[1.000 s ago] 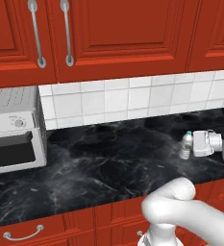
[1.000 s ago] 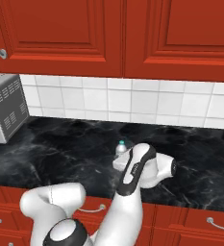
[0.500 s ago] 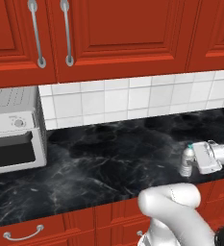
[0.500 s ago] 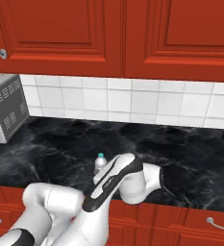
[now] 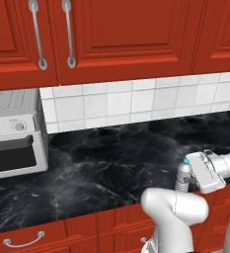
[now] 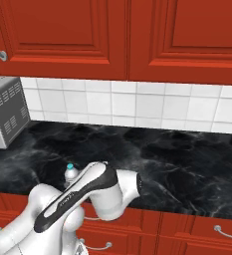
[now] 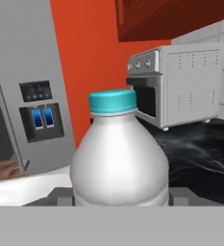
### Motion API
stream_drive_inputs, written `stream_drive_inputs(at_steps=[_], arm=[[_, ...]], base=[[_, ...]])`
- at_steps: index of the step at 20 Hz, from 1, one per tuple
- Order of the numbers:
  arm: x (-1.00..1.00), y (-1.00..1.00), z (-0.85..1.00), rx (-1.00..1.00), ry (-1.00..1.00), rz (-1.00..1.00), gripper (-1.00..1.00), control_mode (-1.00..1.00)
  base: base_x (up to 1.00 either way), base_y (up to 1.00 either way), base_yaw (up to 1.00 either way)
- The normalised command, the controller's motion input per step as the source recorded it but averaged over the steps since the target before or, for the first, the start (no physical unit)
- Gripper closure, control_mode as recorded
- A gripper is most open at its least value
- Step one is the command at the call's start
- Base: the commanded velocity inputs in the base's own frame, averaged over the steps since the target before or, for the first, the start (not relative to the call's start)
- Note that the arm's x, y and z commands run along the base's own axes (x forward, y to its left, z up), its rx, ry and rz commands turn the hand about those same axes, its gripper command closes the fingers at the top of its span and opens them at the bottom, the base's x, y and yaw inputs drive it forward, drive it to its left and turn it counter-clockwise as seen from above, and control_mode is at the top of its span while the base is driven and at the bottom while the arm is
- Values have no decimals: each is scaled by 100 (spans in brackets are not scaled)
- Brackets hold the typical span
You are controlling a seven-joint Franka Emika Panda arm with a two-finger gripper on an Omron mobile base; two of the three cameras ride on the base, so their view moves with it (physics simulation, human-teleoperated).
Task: Take the bottled waters from the counter and place them in the freezer to freeze. Close the freezer door after placing the bottles.
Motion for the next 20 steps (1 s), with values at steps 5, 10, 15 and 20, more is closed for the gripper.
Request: stream_drive_inputs(at_steps=[5, 10, 15, 20], arm=[[-4, 17, 14, 4, 0, 6, 100, -100], [3, 0, 11, 15, 4, 0, 100, -100], [-2, 0, 78, 13, 5, 0, 100, -100], [-50, 21, 60, 0, 15, 0, 100, -100]], base=[[0, 0, 0], [0, 0, 0], [0, 0, 0], [0, 0, 0]])
